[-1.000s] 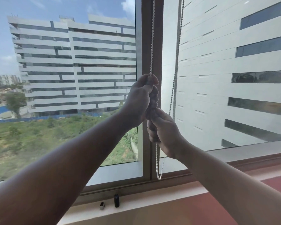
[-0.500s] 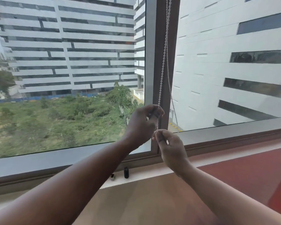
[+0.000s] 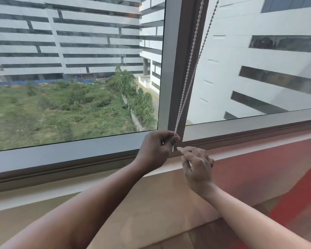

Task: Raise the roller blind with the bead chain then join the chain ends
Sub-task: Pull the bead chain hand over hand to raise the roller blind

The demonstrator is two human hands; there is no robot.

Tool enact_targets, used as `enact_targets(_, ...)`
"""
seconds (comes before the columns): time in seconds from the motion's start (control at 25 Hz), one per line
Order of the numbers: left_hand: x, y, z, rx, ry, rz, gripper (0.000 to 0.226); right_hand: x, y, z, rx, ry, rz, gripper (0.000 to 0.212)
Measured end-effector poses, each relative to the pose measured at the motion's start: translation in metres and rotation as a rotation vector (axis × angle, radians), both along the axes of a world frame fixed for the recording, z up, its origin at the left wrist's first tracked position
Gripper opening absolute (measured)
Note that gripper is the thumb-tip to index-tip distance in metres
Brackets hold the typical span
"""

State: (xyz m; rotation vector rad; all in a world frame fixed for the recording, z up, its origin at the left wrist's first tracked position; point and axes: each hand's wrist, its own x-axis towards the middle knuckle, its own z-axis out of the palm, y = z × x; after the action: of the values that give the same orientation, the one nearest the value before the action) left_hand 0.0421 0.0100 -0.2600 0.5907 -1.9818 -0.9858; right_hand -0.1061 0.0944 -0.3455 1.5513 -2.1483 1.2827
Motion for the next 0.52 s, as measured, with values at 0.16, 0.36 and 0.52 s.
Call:
enact_targets(0.16, -0.011, 0.001, -0.028, 0.097, -0.029, 0.021, 0.012, -0.014, 0.003, -0.004, 0.042, -0.042, 0.037, 0.048)
enact_targets(0.36, -0.031, 0.002, -0.056, 0.145, -0.073, 0.073, 0.011, -0.034, -0.002, -0.007, -0.027, -0.047, 0.188, 0.056)
enact_targets(0.52, -0.050, 0.005, -0.068, 0.175, -0.065, 0.128, 0.013, -0.050, -0.008, -0.013, -0.055, -0.210, 0.276, 0.050)
